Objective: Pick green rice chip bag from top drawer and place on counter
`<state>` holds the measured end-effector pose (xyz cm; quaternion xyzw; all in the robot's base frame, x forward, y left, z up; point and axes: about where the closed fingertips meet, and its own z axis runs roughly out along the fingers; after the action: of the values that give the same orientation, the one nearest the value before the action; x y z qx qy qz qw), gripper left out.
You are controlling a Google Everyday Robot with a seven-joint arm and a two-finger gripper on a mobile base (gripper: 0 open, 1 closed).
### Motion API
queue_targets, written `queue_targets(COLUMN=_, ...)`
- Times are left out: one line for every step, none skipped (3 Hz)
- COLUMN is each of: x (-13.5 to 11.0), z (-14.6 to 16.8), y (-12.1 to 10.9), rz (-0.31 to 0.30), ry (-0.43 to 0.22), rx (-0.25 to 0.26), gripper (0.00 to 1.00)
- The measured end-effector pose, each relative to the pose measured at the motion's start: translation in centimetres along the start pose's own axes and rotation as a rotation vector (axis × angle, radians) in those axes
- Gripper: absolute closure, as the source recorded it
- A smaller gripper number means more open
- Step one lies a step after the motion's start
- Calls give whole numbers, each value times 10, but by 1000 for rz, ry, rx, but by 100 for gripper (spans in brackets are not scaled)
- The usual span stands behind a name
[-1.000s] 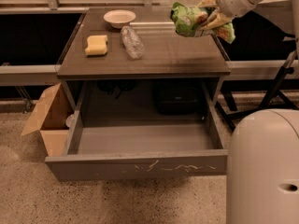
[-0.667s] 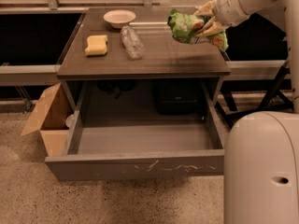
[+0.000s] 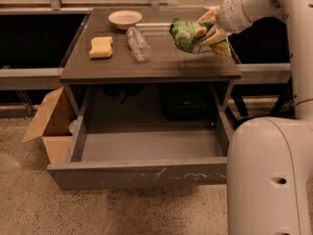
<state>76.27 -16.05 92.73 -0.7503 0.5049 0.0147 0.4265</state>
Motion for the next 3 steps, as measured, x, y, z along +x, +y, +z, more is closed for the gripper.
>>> queue_targets(x=0, z=5, y=2, rz=3, ry=-10, rx=-13, gripper=19)
queue_targets(x=0, z=8, y=3, rz=3, ry=-5, rx=-23, gripper=0)
queue_targets(x=3, z=2, y=2, rz=6, ry=3, rx=-16, gripper=0)
